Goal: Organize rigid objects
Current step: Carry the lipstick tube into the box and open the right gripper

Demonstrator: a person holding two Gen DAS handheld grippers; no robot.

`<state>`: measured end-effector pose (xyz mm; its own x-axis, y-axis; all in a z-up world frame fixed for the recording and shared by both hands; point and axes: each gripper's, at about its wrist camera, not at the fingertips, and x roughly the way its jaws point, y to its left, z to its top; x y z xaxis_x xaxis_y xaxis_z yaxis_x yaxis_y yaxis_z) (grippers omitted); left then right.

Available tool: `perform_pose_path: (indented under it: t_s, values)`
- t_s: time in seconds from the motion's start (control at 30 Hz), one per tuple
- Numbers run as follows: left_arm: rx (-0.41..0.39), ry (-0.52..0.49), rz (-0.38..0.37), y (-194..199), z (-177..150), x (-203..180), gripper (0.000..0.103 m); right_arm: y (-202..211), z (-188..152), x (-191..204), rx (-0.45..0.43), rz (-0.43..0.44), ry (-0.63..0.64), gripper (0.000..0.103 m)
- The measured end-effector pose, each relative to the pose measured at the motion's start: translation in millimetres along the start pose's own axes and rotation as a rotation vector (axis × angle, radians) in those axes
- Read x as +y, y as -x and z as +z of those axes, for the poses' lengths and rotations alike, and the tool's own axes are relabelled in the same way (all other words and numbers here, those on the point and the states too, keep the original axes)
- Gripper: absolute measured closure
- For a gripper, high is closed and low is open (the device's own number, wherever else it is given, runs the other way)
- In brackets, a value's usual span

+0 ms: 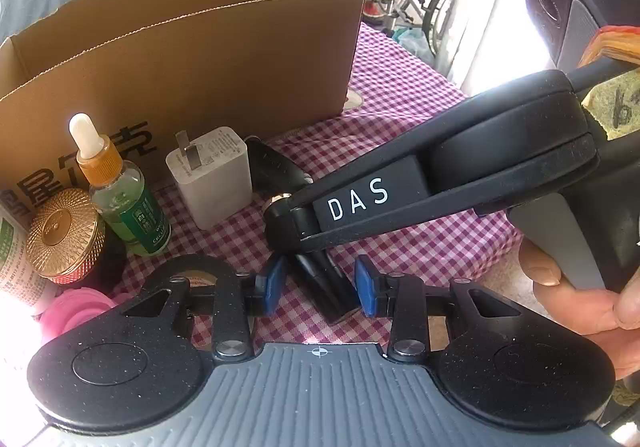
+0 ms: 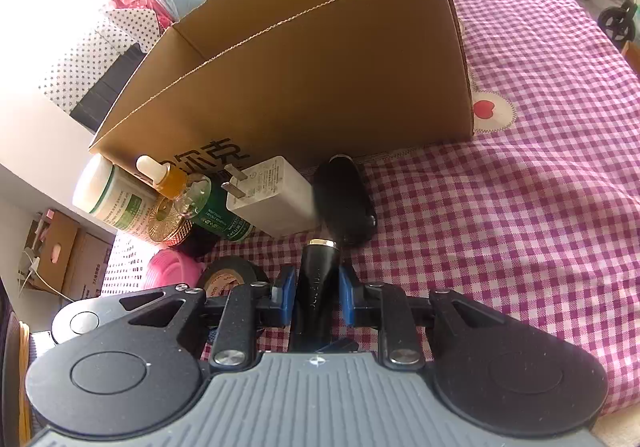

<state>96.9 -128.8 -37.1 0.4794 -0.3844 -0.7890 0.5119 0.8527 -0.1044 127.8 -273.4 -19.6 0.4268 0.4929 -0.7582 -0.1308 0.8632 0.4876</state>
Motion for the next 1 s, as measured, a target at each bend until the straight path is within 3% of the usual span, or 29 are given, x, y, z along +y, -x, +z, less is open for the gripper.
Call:
perform_pose_path:
  t_s: [0.3, 0.6, 0.87, 1.0]
  values:
    - [-0.024, 0.032, -0.025, 23, -3, 8, 0.067, 11, -5, 2, -0.060, 0.024, -0.058, 0.079]
    - [-0.203, -0.028, 0.043, 96, 14, 7, 0.067, 71, 10, 52, -0.245, 0.054, 0.079, 0.079]
    - [-0.371, -0.024, 0.152, 159, 63, 32, 0.066, 107, 67, 116, -0.393, 0.150, 0.263, 0.079]
    - [-0.370, 0.018, 0.200, 161, 89, 57, 0.066, 93, 111, 140, -0.380, 0.201, 0.319, 0.079]
